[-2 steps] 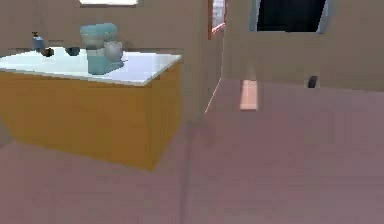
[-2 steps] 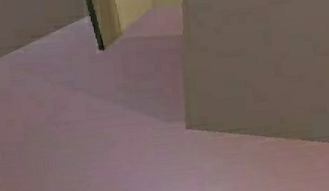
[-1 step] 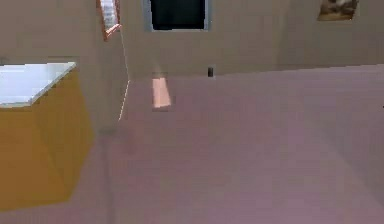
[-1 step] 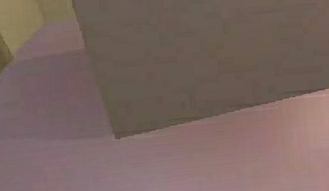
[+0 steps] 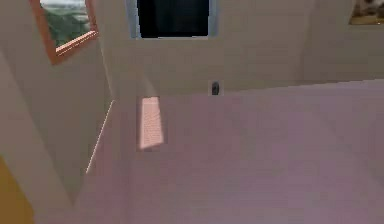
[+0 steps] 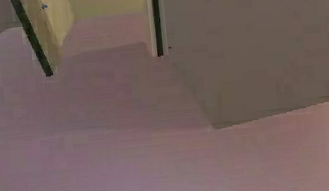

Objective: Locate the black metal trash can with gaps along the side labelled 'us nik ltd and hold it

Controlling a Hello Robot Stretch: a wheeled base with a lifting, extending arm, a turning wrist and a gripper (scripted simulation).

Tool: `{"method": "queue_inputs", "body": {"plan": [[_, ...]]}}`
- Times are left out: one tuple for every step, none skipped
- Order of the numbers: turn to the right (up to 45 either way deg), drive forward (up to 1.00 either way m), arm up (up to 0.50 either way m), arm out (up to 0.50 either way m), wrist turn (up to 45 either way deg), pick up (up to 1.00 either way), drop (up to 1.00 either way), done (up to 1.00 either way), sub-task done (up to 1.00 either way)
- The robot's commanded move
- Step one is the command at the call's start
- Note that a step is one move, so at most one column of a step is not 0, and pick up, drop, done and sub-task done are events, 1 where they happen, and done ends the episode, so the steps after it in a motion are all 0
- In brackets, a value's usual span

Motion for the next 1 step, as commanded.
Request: {"method": "queue_inputs", "body": {"plan": [[0.0,1.0,0.0,0.0,0.0,0.0,0.0,0.0,0.0]]}}
